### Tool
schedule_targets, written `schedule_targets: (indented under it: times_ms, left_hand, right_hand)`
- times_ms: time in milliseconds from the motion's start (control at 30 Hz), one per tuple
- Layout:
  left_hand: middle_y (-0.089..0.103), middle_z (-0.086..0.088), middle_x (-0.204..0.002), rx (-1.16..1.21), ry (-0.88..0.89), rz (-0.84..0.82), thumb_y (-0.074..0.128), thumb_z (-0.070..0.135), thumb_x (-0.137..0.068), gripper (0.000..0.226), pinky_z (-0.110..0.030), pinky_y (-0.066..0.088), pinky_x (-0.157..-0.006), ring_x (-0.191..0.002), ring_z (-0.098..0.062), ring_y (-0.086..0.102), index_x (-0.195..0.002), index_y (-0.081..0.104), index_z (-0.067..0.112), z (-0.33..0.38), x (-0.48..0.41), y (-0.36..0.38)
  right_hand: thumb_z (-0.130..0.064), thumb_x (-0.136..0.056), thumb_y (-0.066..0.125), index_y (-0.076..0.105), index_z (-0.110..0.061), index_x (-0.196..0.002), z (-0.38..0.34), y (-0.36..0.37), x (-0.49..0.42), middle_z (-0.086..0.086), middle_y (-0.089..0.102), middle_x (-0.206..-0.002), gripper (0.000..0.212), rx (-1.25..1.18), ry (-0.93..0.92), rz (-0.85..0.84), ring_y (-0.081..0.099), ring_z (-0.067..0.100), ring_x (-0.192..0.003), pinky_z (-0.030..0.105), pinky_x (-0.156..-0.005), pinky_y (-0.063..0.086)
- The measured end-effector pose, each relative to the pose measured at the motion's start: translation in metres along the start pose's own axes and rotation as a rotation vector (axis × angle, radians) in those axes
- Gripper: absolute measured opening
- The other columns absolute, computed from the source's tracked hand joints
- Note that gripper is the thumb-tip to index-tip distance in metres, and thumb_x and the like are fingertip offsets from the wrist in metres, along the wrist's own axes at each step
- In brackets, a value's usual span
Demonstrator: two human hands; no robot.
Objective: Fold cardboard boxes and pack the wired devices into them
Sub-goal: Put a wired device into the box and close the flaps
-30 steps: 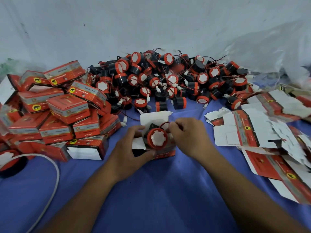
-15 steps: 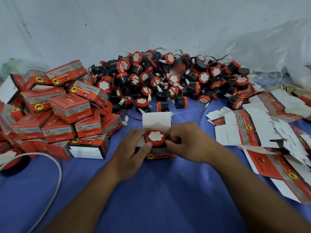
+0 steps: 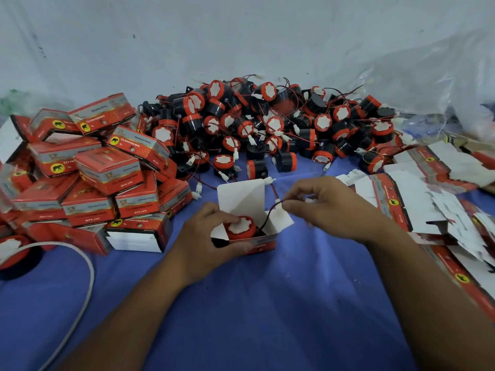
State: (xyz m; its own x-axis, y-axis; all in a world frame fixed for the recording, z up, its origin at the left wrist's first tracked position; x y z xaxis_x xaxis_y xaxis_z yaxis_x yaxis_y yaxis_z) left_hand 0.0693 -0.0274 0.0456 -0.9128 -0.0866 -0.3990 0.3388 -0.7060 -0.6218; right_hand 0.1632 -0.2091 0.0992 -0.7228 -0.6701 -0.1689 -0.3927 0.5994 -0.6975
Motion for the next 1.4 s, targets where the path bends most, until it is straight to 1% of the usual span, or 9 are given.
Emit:
schedule_targets:
  times_ms: [167,267,400,633,900,967,1067,1300,1400]
  left_hand:
    - [0.059,-0.002,-0.107,-0.006,0.027,-0.007,0.072,0.052,-0.068,0.058,-0.008,0.042,-0.083,-0.099,-0.004,0.055,-0.111,0.073,0.012,0.002,0.001,-0.003]
    - [0.060,-0.002,-0.112,-0.028,0.046,-0.009,0.079,0.043,-0.072,0.048,-0.008,0.042,-0.087,-0.105,-0.009,0.057,-0.109,0.073,0.013,0.005,0.000,-0.002]
    - [0.059,-0.005,-0.111,-0.085,0.103,-0.022,0.086,0.023,-0.075,0.041,-0.016,0.046,-0.090,-0.104,-0.018,0.059,-0.112,0.074,0.012,0.010,0.002,0.001]
    - [0.059,-0.007,-0.112,-0.091,0.120,-0.002,0.086,0.023,-0.075,0.039,-0.029,0.052,-0.090,-0.103,-0.021,0.061,-0.111,0.074,0.014,0.012,0.002,0.000]
    - [0.055,-0.006,-0.098,-0.124,0.108,0.010,0.087,0.031,-0.073,0.036,-0.034,0.050,-0.078,-0.088,-0.022,0.057,-0.096,0.070,0.009,0.010,0.000,-0.002]
    - [0.056,-0.006,-0.098,-0.121,0.110,0.007,0.087,0.031,-0.073,0.036,-0.034,0.050,-0.078,-0.088,-0.022,0.057,-0.096,0.070,0.010,0.011,0.001,-0.001]
    - [0.056,-0.007,-0.099,-0.125,0.108,0.000,0.088,0.030,-0.072,0.035,-0.034,0.050,-0.078,-0.088,-0.022,0.058,-0.098,0.071,0.011,0.011,0.001,0.000]
    - [0.056,-0.009,-0.100,-0.124,0.090,-0.006,0.088,0.025,-0.073,0.034,-0.034,0.048,-0.078,-0.089,-0.024,0.057,-0.099,0.071,0.009,0.010,0.001,0.001]
    - [0.055,-0.003,-0.101,-0.116,0.093,-0.006,0.082,0.041,-0.077,0.042,-0.021,0.047,-0.079,-0.090,-0.019,0.056,-0.101,0.071,0.008,0.010,0.001,0.001]
  right_hand:
    - [-0.019,-0.092,0.069,0.072,-0.011,-0.095,-0.014,0.001,-0.003,0.010,0.072,-0.080,0.009,-0.539,-0.090,0.060,0.062,0.016,-0.061,0.025,-0.058,0.051]
    - [-0.022,-0.091,0.065,0.074,-0.011,-0.104,-0.022,0.011,-0.003,0.007,0.073,-0.084,0.019,-0.663,-0.159,0.059,0.065,0.015,-0.071,0.024,-0.068,0.054]
    - [-0.015,-0.098,0.063,0.073,-0.015,-0.109,-0.025,0.024,-0.008,-0.008,0.064,-0.097,0.015,-0.189,-0.180,0.136,0.059,0.000,-0.077,0.015,-0.075,0.046]
    - [-0.009,-0.102,0.054,0.067,-0.001,-0.116,-0.043,0.044,-0.003,0.008,0.062,-0.116,0.020,0.119,-0.364,0.151,0.056,0.015,-0.101,0.014,-0.086,0.041]
    - [-0.024,-0.106,0.039,0.064,-0.007,-0.108,-0.021,0.050,-0.009,0.013,0.069,-0.120,0.030,-0.636,-0.138,0.061,0.066,0.029,-0.109,0.039,-0.089,0.056]
    - [-0.022,-0.107,0.039,0.061,-0.002,-0.112,-0.017,0.053,-0.011,0.015,0.072,-0.112,0.030,-0.671,-0.108,0.062,0.069,0.023,-0.098,0.029,-0.075,0.054]
    - [-0.016,-0.108,0.041,0.061,-0.005,-0.114,-0.013,0.055,-0.013,0.006,0.075,-0.100,0.024,-0.508,-0.094,0.093,0.069,0.010,-0.083,0.015,-0.070,0.050]
    - [-0.013,-0.103,0.053,0.067,-0.006,-0.112,-0.031,0.055,-0.009,0.006,0.067,-0.105,0.019,0.150,-0.224,0.176,0.059,0.020,-0.092,0.033,-0.082,0.048]
    - [-0.016,-0.103,0.048,0.064,-0.009,-0.111,-0.042,0.062,-0.008,0.005,0.060,-0.103,0.019,0.379,-0.260,0.106,0.048,0.019,-0.090,0.036,-0.078,0.044]
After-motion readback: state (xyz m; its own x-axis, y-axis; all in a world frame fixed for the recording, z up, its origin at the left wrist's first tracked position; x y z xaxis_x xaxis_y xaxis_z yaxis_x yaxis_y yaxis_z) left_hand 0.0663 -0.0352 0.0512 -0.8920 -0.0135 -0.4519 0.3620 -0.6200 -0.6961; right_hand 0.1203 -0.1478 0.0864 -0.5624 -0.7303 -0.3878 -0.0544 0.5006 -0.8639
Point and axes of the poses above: each hand's wrist, its own x-axis away from the middle knuckle, its own y-axis out of the palm, z = x × y, the point moved 9 cm from there along -x, towards the middle knuckle
